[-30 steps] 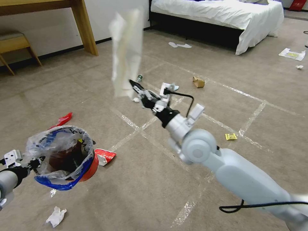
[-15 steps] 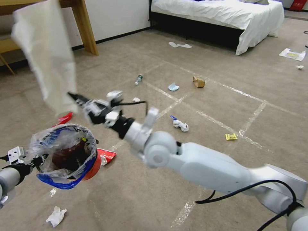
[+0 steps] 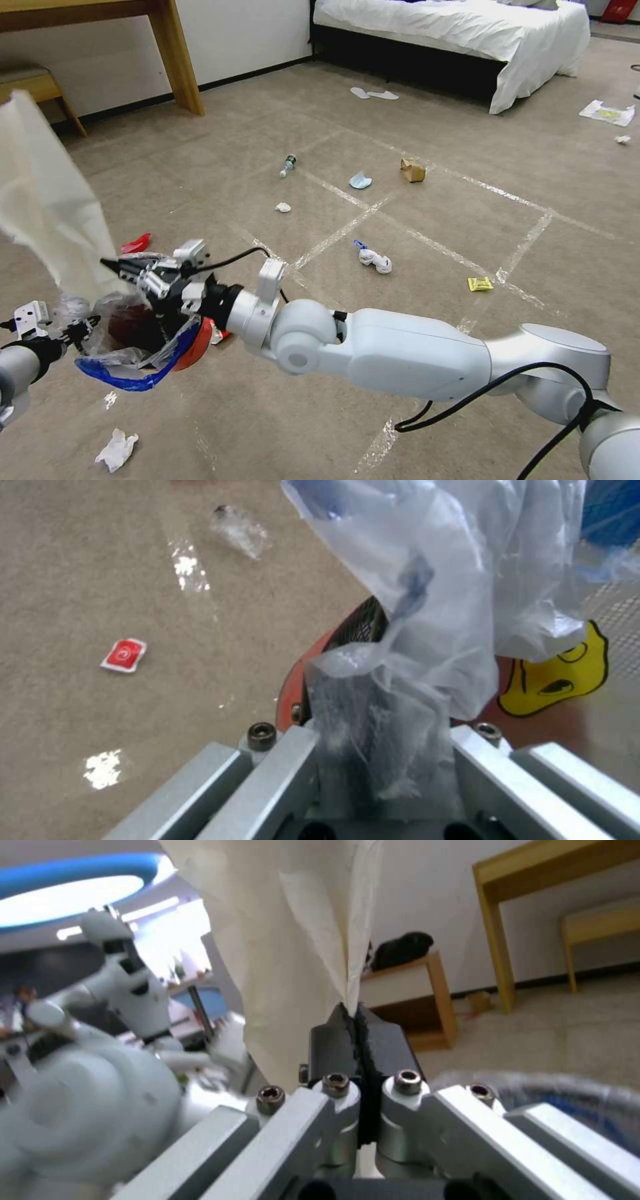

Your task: Pick up the trash bin and place the garbage on the floor into it.

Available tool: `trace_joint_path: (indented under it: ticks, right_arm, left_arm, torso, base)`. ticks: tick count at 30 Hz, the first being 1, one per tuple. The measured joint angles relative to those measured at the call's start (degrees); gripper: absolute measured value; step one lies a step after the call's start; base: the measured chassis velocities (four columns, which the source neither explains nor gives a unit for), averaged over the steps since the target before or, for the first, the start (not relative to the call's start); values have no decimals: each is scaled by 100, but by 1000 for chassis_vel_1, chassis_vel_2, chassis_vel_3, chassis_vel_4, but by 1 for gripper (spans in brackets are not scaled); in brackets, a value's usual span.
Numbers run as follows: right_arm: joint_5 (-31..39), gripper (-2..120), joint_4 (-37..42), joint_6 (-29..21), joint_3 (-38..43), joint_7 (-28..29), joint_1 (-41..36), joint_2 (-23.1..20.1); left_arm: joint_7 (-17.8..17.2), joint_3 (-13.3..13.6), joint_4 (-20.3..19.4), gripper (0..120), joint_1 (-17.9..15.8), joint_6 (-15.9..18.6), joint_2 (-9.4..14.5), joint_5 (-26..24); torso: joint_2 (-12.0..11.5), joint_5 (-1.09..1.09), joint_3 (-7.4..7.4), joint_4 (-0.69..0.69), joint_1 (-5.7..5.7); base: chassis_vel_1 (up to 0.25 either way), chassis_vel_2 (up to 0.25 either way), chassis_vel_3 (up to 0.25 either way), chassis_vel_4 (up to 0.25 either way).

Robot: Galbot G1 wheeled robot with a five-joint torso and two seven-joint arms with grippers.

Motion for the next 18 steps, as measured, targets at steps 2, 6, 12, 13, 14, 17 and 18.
trace_joint_path:
  ticks: [2,6,12,13,14,17,18]
  right_arm:
    - [-132,0,-362,58,-100,-50,30,143]
    - [-266,0,-654,105,-122,-73,34,255]
    - [-459,0,-1043,157,-78,-94,11,401]
    - [-495,0,-1085,163,-78,-100,6,406]
    - [-495,0,-1085,163,-78,-100,6,406]
    - [-514,0,-1066,165,-92,-99,0,394]
    - [-514,0,-1026,164,-110,-95,0,383]
  left_arm:
    - [-4,-6,-67,0,18,0,0,-25]
    - [-4,-7,-127,0,53,0,0,-30]
    - [-4,21,-178,0,84,0,5,-17]
    - [-4,22,-181,0,81,0,21,-19]
    - [-4,22,-181,0,81,0,21,-19]
    - [-4,29,-180,0,62,0,53,-24]
    - [-4,33,-172,0,51,0,60,-27]
  torso:
    - [0,0,0,-1,0]
    - [0,0,0,0,0]
    - [0,0,0,0,0]
    - [0,0,0,0,0]
    - [0,0,0,0,0]
    - [0,1,1,0,0]
    - [0,1,0,-1,0]
  base:
    - [0,0,0,0]
    - [0,0,0,0]
    - [0,0,0,0]
    - [0,0,0,0]
    - [0,0,0,0]
    - [0,0,0,0]
    - [0,0,0,0]
